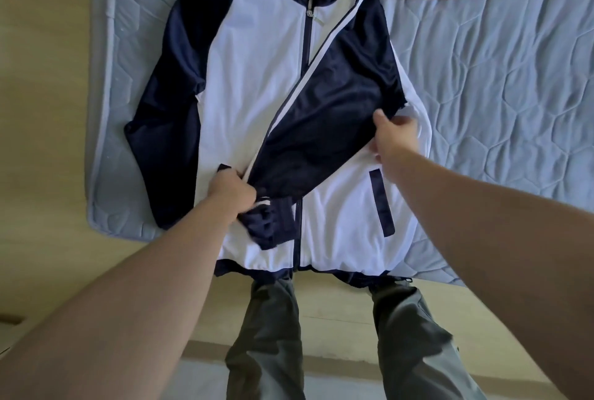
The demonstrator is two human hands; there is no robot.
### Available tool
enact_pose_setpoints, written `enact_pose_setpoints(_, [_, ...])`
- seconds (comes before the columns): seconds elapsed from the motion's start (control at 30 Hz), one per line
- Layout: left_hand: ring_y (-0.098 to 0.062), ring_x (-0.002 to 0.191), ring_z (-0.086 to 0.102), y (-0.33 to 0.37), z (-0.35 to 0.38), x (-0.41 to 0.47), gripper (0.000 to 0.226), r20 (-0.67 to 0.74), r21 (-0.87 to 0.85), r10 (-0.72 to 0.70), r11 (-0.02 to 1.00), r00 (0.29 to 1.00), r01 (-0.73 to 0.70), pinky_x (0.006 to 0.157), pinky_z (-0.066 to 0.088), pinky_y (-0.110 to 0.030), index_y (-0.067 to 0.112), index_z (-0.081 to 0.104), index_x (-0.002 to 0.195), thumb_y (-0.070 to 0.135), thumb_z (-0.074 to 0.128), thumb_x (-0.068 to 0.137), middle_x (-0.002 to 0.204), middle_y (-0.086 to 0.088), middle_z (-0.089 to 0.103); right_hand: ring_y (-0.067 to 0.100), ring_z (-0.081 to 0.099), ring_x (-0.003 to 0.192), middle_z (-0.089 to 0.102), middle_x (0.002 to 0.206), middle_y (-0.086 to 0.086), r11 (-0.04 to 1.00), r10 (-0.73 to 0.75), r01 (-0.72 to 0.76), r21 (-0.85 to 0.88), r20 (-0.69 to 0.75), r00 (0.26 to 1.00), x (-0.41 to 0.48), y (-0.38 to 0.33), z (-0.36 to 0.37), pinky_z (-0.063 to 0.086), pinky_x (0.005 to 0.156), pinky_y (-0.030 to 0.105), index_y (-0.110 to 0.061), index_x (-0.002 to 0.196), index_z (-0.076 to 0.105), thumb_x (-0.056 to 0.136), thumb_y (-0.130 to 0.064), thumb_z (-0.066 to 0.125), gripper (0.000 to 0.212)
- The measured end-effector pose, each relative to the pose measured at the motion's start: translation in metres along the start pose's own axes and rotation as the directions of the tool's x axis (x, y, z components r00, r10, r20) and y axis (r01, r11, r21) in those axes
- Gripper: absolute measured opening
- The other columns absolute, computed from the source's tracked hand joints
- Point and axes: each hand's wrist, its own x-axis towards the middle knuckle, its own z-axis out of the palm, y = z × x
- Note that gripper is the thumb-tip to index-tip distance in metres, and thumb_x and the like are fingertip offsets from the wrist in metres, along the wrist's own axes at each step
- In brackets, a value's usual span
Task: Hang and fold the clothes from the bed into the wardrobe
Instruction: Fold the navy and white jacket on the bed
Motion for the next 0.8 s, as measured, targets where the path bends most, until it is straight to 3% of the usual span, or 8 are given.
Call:
enact_pose_setpoints(0.1, [-0.032,0.078,0.054,-0.005,-0.012,0.005,0.020,-0.205,0.156,0.145,0.981,0.968,-0.113,0.068,0.043,-0.035,0.013,0.059,0.093,0.000,0.054,0.079,0.098,-0.014,0.066,0.021,0.052,0.062,0.053,0.068,0.003,0.998,0.057,-0.057,0.029,-0.018,0.998,0.016,-0.017,-0.007,0.045,0.057,0.032,-0.020,0.065,0.048,0.072,-0.039,0.058,0.022])
enact_pose_setpoints(0.2, [-0.042,0.104,0.060,-0.006,-0.012,0.009,0.032,-0.292,0.002,-0.038,0.999,0.956,0.040,0.079,0.045,-0.039,0.009,0.055,0.117,0.008,0.049,0.086,0.120,-0.018,0.063,0.022,0.059,0.074,0.060,0.084,0.000,0.947,0.244,-0.242,0.213,0.019,0.970,0.030,-0.031,-0.012,0.054,0.070,0.029,-0.022,0.081,0.059,0.086,-0.029,0.056,0.010])
enact_pose_setpoints(0.27, [-0.044,0.114,0.057,-0.006,-0.010,0.012,0.038,-0.299,-0.097,-0.164,0.985,0.940,0.141,0.084,0.046,-0.042,0.003,0.048,0.130,0.019,0.048,0.095,0.130,-0.022,0.058,0.020,0.065,0.078,0.068,0.093,-0.004,0.887,0.314,-0.315,0.337,0.058,0.948,0.037,-0.039,-0.015,0.059,0.073,0.037,-0.026,0.097,0.068,0.090,-0.026,0.056,0.013])
enact_pose_setpoints(0.4, [-0.043,0.107,0.062,-0.010,0.000,0.018,0.045,-0.209,-0.170,-0.154,0.978,0.966,0.119,0.089,0.053,-0.042,0.000,0.059,0.122,0.038,0.045,0.102,0.120,-0.023,0.064,0.024,0.071,0.081,0.073,0.100,0.002,0.833,0.323,-0.316,0.454,0.064,0.944,0.047,-0.054,-0.024,0.058,0.055,0.039,-0.021,0.112,0.067,0.095,-0.028,0.054,0.023])
enact_pose_setpoints(0.57, [-0.038,0.098,0.064,-0.003,0.007,0.014,0.025,-0.174,-0.173,0.027,0.983,0.984,-0.058,0.084,0.051,-0.038,0.004,0.065,0.112,0.022,0.055,0.098,0.106,-0.016,0.069,0.023,0.071,0.090,0.072,0.106,0.001,0.806,0.317,-0.308,0.505,0.072,0.946,0.053,-0.054,-0.036,0.062,0.071,0.039,-0.023,0.103,0.065,0.093,-0.043,0.061,0.023])
enact_pose_setpoints(0.7, [-0.031,0.073,0.063,0.014,0.003,0.016,0.029,0.046,-0.644,-0.184,0.746,0.982,0.170,0.080,0.054,-0.049,0.008,0.067,0.101,0.000,0.041,0.091,0.089,-0.015,0.067,0.021,0.071,0.087,0.072,0.098,0.002,0.786,0.297,-0.333,0.520,0.155,0.942,0.052,-0.046,-0.031,0.062,0.070,0.042,-0.019,0.113,0.067,0.089,-0.015,0.070,0.024])
enact_pose_setpoints(0.73, [-0.028,0.068,0.062,0.015,0.003,0.015,0.026,0.117,-0.685,-0.217,0.689,0.969,0.237,0.076,0.055,-0.048,0.010,0.067,0.091,0.004,0.042,0.091,0.083,-0.013,0.067,0.021,0.069,0.087,0.070,0.098,0.002,0.790,0.291,-0.332,0.516,0.161,0.943,0.052,-0.045,-0.030,0.062,0.072,0.041,-0.019,0.116,0.066,0.091,-0.015,0.068,0.026])
enact_pose_setpoints(0.8, [-0.024,0.062,0.062,0.018,0.000,0.008,0.023,0.228,-0.638,-0.206,0.707,0.952,0.306,0.071,0.054,-0.038,0.012,0.067,0.084,0.026,0.051,0.092,0.075,-0.007,0.067,0.018,0.067,0.089,0.066,0.101,0.001,0.820,0.261,-0.300,0.487,0.149,0.954,0.051,-0.046,-0.030,0.061,0.072,0.036,-0.018,0.124,0.061,0.095,-0.019,0.060,0.029])
